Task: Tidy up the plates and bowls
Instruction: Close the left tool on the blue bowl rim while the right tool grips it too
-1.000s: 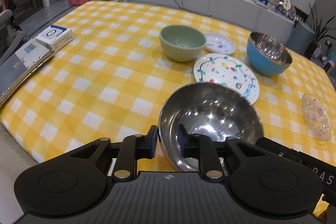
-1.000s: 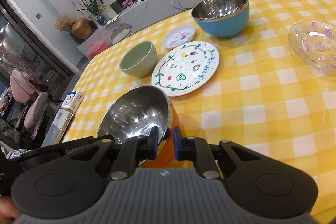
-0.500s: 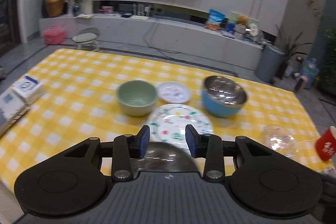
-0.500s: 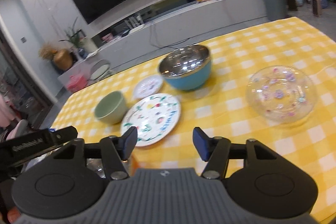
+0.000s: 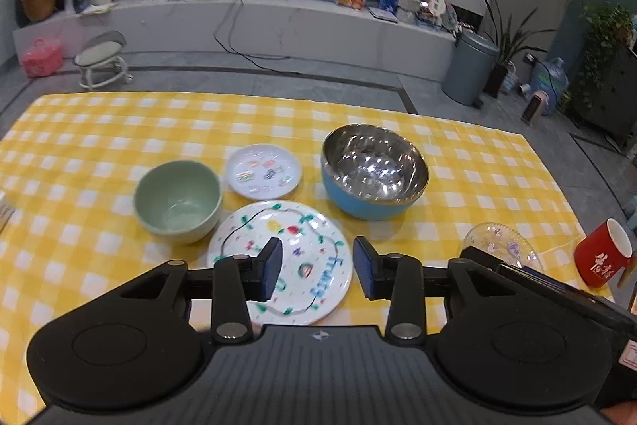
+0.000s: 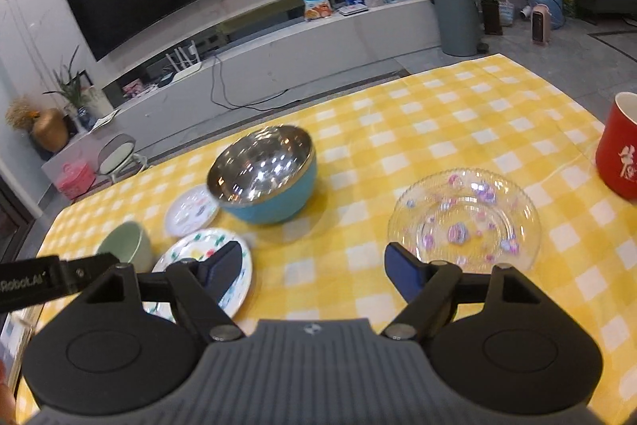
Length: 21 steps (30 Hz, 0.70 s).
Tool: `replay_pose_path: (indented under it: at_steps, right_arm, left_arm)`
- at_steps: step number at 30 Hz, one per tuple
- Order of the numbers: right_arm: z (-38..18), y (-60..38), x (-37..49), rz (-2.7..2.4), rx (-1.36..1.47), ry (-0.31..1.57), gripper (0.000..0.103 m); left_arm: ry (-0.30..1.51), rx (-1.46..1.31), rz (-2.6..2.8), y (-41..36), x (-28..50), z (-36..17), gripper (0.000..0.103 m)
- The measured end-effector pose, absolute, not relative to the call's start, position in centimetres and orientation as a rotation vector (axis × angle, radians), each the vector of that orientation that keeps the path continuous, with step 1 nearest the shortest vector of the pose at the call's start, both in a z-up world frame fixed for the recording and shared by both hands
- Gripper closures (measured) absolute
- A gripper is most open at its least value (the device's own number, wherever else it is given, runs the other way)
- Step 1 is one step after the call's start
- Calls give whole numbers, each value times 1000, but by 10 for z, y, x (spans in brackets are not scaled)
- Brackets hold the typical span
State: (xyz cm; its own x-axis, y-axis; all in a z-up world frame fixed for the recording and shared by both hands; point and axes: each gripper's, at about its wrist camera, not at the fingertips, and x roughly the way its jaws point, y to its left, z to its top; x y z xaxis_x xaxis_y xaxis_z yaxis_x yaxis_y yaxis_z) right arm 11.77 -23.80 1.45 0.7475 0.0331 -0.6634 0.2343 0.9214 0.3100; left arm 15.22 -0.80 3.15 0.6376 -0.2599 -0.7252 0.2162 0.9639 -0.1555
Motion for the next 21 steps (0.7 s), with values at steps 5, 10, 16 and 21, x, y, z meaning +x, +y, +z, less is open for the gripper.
replay_pose_path:
  at_steps: [5, 10, 16, 21]
  right_arm:
    - [16, -246, 151, -141, 363, 737, 31]
    - [18, -255, 180, -180, 402, 729, 32]
    - [8, -256, 217, -199, 445, 750, 32]
    - [-9, -253, 244, -197, 451, 808, 40]
  left_arm:
    - [834, -63, -302, -16, 185, 34, 38]
    - [813, -59, -268, -29, 218, 25, 36]
    - [822, -75, -258, -42, 256, 4, 36]
    - [884, -67, -239, -49, 280, -17, 37]
